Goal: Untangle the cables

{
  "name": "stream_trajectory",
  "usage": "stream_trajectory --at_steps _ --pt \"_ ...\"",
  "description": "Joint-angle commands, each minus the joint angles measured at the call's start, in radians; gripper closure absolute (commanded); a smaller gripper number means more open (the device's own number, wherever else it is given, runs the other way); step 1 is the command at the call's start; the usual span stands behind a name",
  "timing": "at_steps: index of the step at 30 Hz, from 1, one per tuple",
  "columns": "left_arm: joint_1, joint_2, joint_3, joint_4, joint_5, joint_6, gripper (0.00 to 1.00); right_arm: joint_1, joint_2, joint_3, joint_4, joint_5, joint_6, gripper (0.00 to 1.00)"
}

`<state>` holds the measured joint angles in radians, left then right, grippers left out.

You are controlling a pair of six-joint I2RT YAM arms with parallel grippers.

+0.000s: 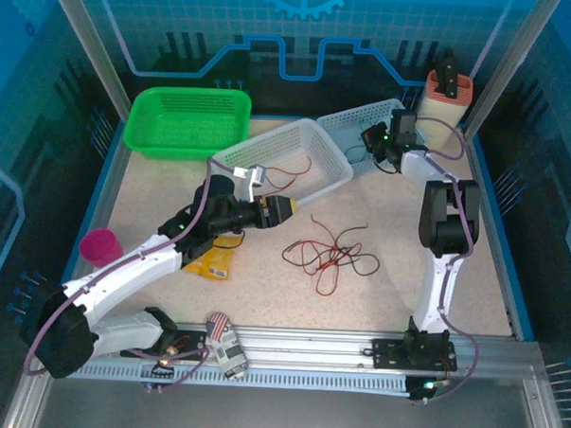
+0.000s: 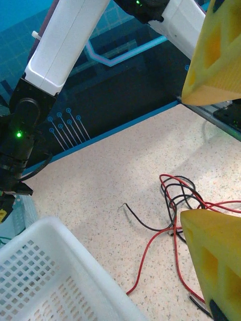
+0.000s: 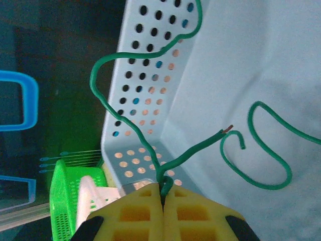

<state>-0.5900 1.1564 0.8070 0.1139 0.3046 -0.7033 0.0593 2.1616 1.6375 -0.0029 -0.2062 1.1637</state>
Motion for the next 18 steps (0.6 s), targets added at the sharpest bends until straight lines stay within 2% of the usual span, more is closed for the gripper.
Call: stream_trajectory --at_steps 1,3,7,11,18 --pt "0.012 -0.022 0.035 -0.035 0.007 0.028 0.42 -0.006 0.019 0.030 -0.024 0.011 0.023 0.89" --pt "0.010 -0.025 0.034 -0.034 0.008 0.028 0.42 -0.007 0.007 0.016 -0.017 0.018 0.016 0.72" --pt "0.011 -0.030 0.034 -0.050 0.000 0.031 0.42 -0.007 -0.045 -0.038 0.021 0.048 -0.015 0.53" --pt "0.010 -0.039 0.019 -0.049 -0.010 0.033 0.42 -0.014 -0.101 -0.117 0.108 0.033 -0.016 0.48" --pt "0.011 -0.036 0.000 -0.049 -0.021 0.041 0.42 0.007 -0.276 -0.291 0.203 0.011 -0.093 0.47"
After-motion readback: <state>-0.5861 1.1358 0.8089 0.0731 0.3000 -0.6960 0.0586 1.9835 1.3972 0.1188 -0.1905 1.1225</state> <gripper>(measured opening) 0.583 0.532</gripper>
